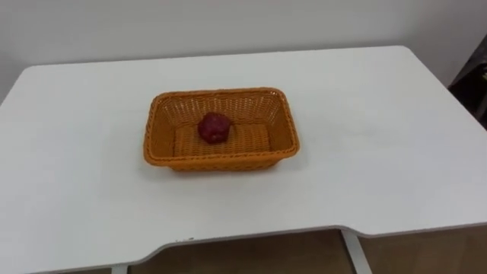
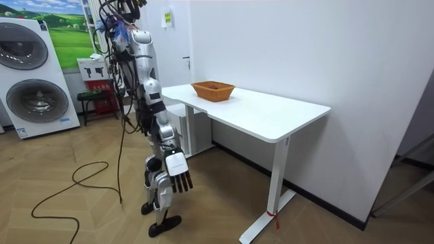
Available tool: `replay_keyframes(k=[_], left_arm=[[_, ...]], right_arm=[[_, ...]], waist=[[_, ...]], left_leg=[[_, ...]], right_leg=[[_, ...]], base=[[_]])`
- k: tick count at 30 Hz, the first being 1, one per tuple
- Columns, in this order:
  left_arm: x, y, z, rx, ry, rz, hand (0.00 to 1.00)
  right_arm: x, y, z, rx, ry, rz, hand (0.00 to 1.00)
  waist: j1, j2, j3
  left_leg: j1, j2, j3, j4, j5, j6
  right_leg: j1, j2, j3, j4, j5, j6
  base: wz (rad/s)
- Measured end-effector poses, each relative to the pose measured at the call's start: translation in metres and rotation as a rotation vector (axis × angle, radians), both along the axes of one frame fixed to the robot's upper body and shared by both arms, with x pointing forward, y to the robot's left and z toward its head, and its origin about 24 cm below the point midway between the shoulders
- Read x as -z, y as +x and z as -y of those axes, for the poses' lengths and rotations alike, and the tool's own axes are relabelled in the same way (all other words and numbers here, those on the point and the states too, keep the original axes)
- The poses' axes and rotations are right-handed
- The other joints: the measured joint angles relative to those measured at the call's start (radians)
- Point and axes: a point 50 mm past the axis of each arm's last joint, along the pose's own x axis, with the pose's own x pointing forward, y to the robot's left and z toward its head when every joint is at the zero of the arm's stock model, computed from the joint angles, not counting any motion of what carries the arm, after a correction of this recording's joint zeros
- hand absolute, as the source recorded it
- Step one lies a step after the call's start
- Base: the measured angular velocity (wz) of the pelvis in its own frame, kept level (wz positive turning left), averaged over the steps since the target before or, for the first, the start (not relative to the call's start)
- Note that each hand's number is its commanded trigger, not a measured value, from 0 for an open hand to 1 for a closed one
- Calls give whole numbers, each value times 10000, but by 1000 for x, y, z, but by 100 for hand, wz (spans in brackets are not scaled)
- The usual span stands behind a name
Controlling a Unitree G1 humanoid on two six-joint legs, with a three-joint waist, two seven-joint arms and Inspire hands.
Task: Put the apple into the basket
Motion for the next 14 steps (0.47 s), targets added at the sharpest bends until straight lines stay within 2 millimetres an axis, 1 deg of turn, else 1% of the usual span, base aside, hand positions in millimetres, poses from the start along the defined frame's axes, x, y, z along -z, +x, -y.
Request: replay_keyframes(k=[2,3,5,7,8,10,11,14], left_arm=[[1,3,3,215,-81,-79,0],[2,4,4,305,-100,-88,0],[2,3,7,529,-190,-167,0],[3,6,8,554,-203,-115,0],[2,9,8,579,-202,-45,0],[2,9,8,591,-213,-15,0],[3,9,8,597,-226,0,0],[3,9,8,589,-223,-7,0]], right_arm=[[2,14,-6,-1183,330,105,0],[2,18,-7,-1404,400,210,0],[1,36,-12,-2114,601,871,0],[1,48,-18,-2463,885,1440,0],[2,53,-24,-2617,1155,1721,0],[4,57,-32,-2607,1579,1935,0],[4,59,-35,-2604,1806,2085,0],[4,59,-36,-2400,2185,2253,0]], waist=[[18,75,16],[42,69,13],[131,74,20],[205,45,14],[257,-16,4],[304,-49,21],[306,-110,4],[286,-119,7]], left_leg=[[-4,-14,-109,-1,1,-2],[-11,-15,-111,-1,1,-4],[-27,-17,-112,16,11,-11],[-48,-20,-121,10,10,-11],[-66,-20,-124,13,11,-12],[-102,-23,-141,35,10,-13],[-140,-28,-162,55,10,-13],[-168,-35,-261,65,10,-13]], right_leg=[[63,-8,-78,-35,-5,0],[63,-9,-72,-48,-7,-1],[64,-7,-71,-171,-6,-2],[67,-6,-74,-179,-6,-2],[75,-10,-83,-193,-6,-2],[81,-14,-102,-215,-6,-2],[72,-22,-140,-219,-6,-2],[86,-30,-305,-200,-5,-2]], base=[[13],[7],[0],[2],[5],[7],[11],[9]])
